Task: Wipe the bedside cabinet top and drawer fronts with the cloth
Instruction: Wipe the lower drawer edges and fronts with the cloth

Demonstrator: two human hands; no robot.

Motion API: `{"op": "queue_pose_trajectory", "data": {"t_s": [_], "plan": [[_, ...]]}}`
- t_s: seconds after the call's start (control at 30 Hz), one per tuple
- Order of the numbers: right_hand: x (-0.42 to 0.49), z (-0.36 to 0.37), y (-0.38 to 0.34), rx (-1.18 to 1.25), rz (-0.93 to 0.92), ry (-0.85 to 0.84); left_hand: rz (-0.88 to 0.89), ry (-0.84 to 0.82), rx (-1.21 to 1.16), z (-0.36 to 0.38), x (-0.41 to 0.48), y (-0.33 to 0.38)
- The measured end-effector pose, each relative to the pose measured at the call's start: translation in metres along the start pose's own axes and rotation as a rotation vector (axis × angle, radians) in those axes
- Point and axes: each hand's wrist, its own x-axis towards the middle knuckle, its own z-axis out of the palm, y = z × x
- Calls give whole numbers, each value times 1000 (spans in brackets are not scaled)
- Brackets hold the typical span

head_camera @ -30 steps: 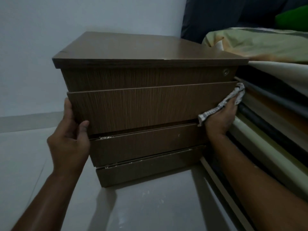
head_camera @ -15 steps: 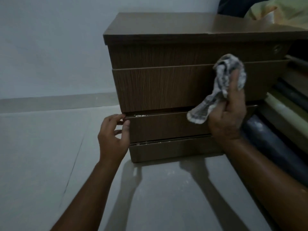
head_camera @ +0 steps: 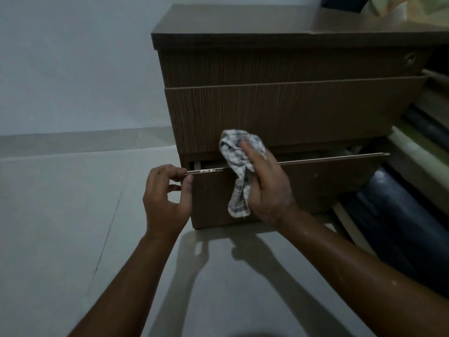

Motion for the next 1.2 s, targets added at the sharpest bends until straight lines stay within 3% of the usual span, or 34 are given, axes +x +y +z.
{"op": "queue_pose_trajectory", "data": {"t_s": [0.17, 0.33, 0.5, 0.6, 0.9, 1.07, 1.2], "plan": [[8, 28, -21, -192, 1, -218, 40, 6, 41, -1, -9, -4], [13, 63, -27, -516, -162, -221, -47, 0, 43, 3, -14, 0], [14, 67, -12, -468, -154, -126, -33, 32, 65, 8, -15, 2], [10, 53, 6, -449, -136, -126, 8, 11, 66, 8, -14, 1], [-7, -20, 83, -559, -155, 128, 26, 38, 26, 9, -15, 3], [-19, -71, 120, -623, -45, 160, -9, 60, -7, 10, -16, 3], [-31, -117, 142, -645, 145, 144, -42, 37, -9, 11, -18, -4]]}}
